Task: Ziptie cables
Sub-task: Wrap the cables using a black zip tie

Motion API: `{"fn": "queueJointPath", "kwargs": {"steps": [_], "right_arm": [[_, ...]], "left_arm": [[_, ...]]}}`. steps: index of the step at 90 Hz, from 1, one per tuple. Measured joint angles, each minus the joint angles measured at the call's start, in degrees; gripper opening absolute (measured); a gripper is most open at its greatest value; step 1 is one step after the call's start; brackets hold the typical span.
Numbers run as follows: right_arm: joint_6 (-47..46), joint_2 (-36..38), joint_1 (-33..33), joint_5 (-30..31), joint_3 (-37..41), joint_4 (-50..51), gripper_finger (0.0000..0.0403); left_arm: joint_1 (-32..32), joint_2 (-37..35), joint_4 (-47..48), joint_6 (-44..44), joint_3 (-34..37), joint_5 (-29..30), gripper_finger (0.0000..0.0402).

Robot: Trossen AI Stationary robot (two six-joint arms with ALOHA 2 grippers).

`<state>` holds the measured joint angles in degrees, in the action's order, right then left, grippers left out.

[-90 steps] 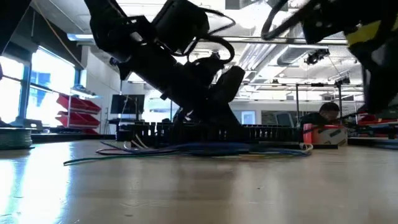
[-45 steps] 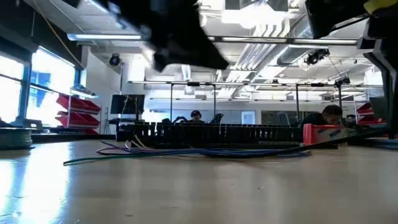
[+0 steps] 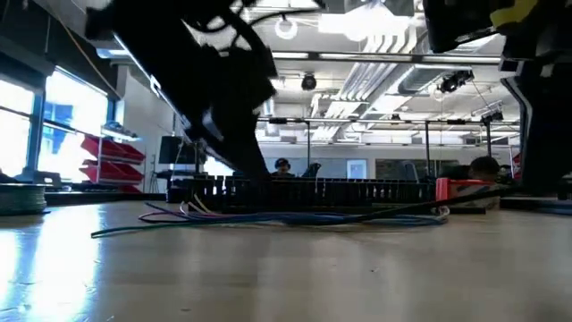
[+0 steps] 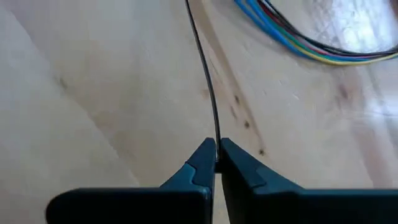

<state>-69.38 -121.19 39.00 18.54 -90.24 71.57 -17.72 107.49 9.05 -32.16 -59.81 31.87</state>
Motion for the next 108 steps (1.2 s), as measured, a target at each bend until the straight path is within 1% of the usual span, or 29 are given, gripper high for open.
{"fn": "queueJointPath", "kwargs": {"steps": [13, 25, 34, 45, 49, 59, 65, 84, 101, 108], "right_arm": [[-1.17, 0.00, 0.30, -0.39, 0.00, 0.59, 0.0000], [-1.70, 0.00, 0.55, -0.56, 0.00, 0.59, 0.0000], [-2.21, 0.00, 0.59, -0.70, -0.02, 1.04, 0.0000], [-2.79, 0.00, 0.68, -0.64, -0.02, 1.68, 0.0000], [-2.82, 0.00, 0.68, -0.52, -0.02, 1.68, 0.0000], [-2.84, 0.00, 0.70, -0.53, -0.01, 1.68, 0.0000], [-2.93, 0.00, 0.70, -0.50, -0.01, 1.70, 0.0000], [-4.29, 0.00, 0.81, -0.07, -0.01, 1.73, 0.0000], [-4.17, 0.00, 0.78, 0.49, 0.00, 1.94, 0.0000], [-4.17, 0.00, 0.76, 0.66, 0.00, 1.94, 0.0000]], "left_arm": [[1.61, 1.47, -6.51, 6.36, 0.04, 4.49, 0.0000], [2.30, -1.11, -10.91, 9.65, 0.00, 4.09, 0.0000], [2.34, -3.90, -10.90, 13.03, -0.02, 3.36, 0.0000], [2.71, -7.43, -10.39, 16.45, -0.04, -1.02, 0.0000], [3.13, -7.93, -10.41, 16.76, -0.04, -3.89, 0.0000], [4.81, -7.52, -10.16, 15.65, -0.02, -13.86, 0.0000], [5.50, -6.32, -10.21, 14.61, -0.04, -17.45, 0.0000], [6.48, -0.58, -9.82, 14.10, 0.00, -18.89, 0.0000], [7.72, -1.25, -5.09, 14.63, 0.00, -19.98, 0.0000], [8.53, -2.06, -3.10, 15.48, -0.02, -23.23, 0.0000]]}}
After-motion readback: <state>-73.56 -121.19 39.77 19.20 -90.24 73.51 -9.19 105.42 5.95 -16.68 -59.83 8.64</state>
